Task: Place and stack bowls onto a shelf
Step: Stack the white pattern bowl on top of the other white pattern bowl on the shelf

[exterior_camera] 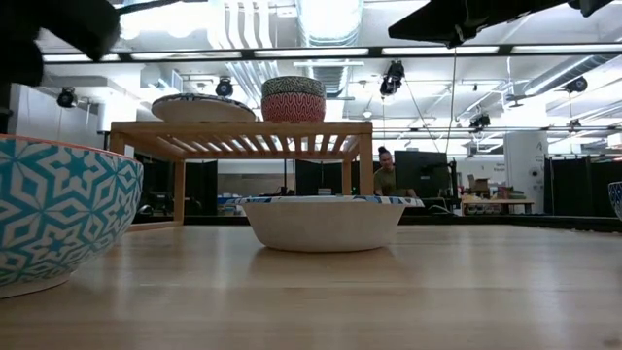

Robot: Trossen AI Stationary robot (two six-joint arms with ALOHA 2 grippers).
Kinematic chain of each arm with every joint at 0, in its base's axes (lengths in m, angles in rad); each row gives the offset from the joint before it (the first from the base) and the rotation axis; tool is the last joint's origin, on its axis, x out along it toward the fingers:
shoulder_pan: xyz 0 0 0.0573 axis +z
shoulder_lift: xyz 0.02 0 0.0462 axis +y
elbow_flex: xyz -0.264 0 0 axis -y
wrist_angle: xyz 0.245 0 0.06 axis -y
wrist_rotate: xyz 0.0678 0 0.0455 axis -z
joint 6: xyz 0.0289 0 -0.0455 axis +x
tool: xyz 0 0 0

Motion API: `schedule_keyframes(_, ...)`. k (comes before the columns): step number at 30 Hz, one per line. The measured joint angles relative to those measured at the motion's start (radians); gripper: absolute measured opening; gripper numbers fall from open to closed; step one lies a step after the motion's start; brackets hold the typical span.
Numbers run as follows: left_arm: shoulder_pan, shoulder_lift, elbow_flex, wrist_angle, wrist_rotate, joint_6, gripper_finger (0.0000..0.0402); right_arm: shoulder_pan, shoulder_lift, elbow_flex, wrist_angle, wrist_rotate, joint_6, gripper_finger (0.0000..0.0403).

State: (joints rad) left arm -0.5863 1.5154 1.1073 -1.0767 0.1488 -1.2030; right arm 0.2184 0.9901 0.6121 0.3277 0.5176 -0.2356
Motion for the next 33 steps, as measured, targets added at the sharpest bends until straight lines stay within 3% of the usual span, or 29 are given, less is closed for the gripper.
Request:
schedule_keyframes(7,-0.09,0.101,0.036,0.0,0.146,-0.005,0.0223,0.0,0.0,0.0,0.0,0.0,0.008,0.0009)
schedule_keyframes(17,-0.158,0.158,0.022,0.034,0.03,-0.136,0.0223,0.0,0.0,0.0,0.0,0.0,0.053,0.0009)
schedule_keyframes(24,-0.194,0.197,-0.005,0.162,0.036,-0.157,0.0222,0.0,0.001,0.0,0.0,0.0,0.088,0.0009)
schedule_keyframes(33,-0.221,0.246,-0.022,0.163,-0.001,-0.164,0.0199,0.032,0.001,0.0,0.004,0.0,0.107,0.0009)
